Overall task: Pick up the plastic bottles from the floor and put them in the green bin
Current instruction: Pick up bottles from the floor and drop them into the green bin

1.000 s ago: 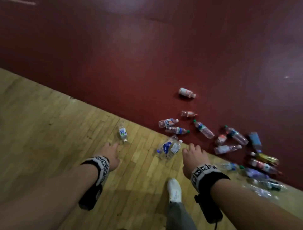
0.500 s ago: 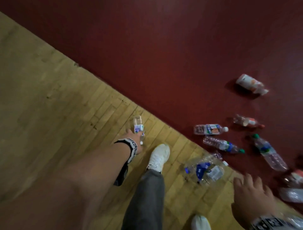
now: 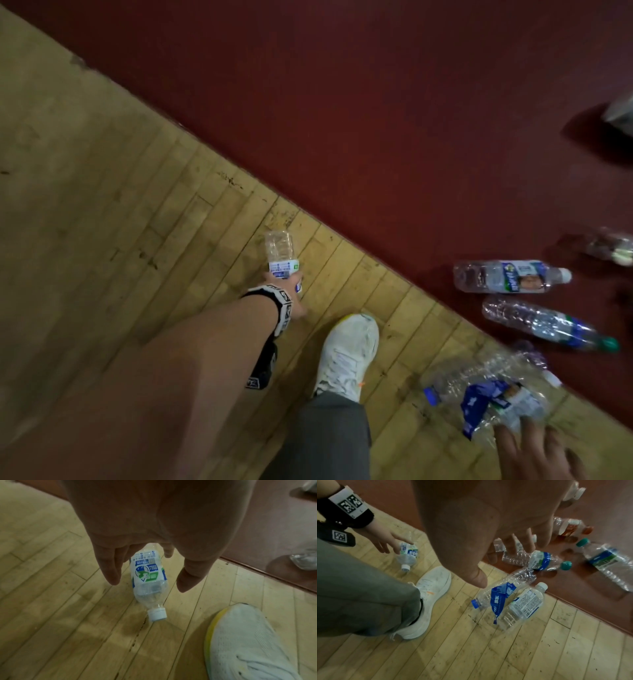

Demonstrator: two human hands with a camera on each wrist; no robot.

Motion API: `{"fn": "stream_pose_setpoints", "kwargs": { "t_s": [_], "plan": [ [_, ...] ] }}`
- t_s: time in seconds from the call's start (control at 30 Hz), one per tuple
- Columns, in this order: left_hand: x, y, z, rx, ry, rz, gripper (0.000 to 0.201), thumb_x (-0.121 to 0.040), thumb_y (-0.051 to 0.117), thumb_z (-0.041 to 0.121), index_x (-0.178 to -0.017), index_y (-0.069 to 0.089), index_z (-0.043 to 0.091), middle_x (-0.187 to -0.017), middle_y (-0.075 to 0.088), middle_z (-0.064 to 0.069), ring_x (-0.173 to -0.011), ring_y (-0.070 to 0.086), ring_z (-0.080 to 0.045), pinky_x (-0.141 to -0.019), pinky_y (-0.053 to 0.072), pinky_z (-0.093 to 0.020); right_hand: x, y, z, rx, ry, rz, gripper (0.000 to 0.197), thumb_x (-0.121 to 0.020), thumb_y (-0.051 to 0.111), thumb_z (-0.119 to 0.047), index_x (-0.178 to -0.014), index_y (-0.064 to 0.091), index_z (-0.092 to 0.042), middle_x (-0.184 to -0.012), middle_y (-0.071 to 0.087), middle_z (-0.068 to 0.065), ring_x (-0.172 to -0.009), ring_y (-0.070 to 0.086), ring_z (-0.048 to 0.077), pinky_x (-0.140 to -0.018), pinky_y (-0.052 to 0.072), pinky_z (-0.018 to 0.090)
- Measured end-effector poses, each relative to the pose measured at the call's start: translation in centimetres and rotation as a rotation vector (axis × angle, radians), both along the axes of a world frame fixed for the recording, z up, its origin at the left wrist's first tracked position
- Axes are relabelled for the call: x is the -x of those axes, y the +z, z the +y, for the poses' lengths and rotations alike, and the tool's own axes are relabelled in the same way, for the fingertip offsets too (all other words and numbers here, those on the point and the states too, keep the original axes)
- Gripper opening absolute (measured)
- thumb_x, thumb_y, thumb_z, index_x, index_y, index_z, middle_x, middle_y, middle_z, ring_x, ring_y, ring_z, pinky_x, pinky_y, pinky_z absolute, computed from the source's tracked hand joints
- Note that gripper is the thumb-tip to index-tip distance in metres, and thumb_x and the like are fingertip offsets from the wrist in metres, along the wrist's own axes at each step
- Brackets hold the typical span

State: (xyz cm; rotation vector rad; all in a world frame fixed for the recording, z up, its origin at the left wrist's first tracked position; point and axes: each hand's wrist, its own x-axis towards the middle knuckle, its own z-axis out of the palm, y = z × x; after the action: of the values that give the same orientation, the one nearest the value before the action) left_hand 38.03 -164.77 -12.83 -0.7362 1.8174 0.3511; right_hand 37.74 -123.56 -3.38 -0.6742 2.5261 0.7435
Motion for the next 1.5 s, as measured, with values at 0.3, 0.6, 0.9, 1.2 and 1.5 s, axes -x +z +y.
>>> {"fn": "stream_pose_setpoints", "kwargs": {
  "t_s": [0.3, 0.6, 0.9, 1.2, 1.5],
  "plan": [
    [-0.4, 4.2, 1.7, 0.01, 0.035, 0.196, 0.069, -0.079, 0.065, 0.047, -0.142, 0.039, 0.04, -0.132, 0.041, -0.026, -0.119, 0.048, -0.037, -0.106, 0.039, -0.032, 2.0, 3.4, -2.7, -0.108, -0.246, -0.541, 0.072, -0.089, 0.055, -0.036, -0.153, 0.024, -0.028, -0.155, 0.022, 0.025, -0.139, 0.028, 0.049, -0.107, 0.034, 0.057],
    [3.1, 12.2, 9.5, -0.175, -0.311, 0.214, 0.074, -0.077, 0.068, 0.048, -0.14, 0.029, 0.054, -0.131, 0.026, -0.013, -0.103, 0.057, -0.028, -0.096, 0.05, -0.034, 5.6, 0.0, -2.2, -0.141, -0.384, -0.617, 0.07, -0.101, 0.038, -0.036, -0.156, -0.005, -0.029, -0.158, -0.001, 0.034, -0.14, 0.019, 0.055, -0.108, 0.034, 0.058],
    [7.5, 8.9, 12.3, -0.224, -0.538, 0.286, 0.073, -0.079, 0.064, 0.053, -0.138, 0.022, 0.058, -0.134, 0.022, -0.007, -0.101, 0.055, -0.018, -0.086, 0.053, -0.027, 6.2, -9.8, 0.0, -0.049, -0.72, -0.532, 0.08, -0.101, 0.043, -0.038, -0.154, -0.017, -0.033, -0.153, 0.013, 0.039, -0.103, 0.059, 0.035, -0.073, 0.052, 0.032],
    [8.8, 9.9, 13.3, -0.156, -0.683, 0.275, 0.072, -0.081, 0.062, 0.053, -0.14, 0.02, 0.057, -0.14, 0.019, -0.005, -0.094, 0.048, -0.011, -0.079, 0.047, -0.018, 5.2, -13.1, -0.8, 0.025, -0.935, -0.422, 0.078, -0.098, 0.041, -0.054, -0.152, -0.013, -0.043, -0.151, 0.017, 0.033, -0.106, 0.056, 0.036, -0.076, 0.055, 0.036],
    [5.9, 19.6, 17.5, -0.118, -0.69, 0.277, 0.073, -0.082, 0.06, 0.051, -0.139, 0.016, 0.06, -0.144, 0.016, -0.008, -0.106, 0.054, -0.016, -0.089, 0.052, -0.026, 3.7, -1.7, 1.5, 0.403, -0.983, -0.382, 0.093, -0.083, 0.043, 0.002, -0.149, -0.004, -0.045, -0.136, 0.029, 0.027, -0.074, 0.057, 0.023, -0.06, 0.052, 0.029]
  ]
}}
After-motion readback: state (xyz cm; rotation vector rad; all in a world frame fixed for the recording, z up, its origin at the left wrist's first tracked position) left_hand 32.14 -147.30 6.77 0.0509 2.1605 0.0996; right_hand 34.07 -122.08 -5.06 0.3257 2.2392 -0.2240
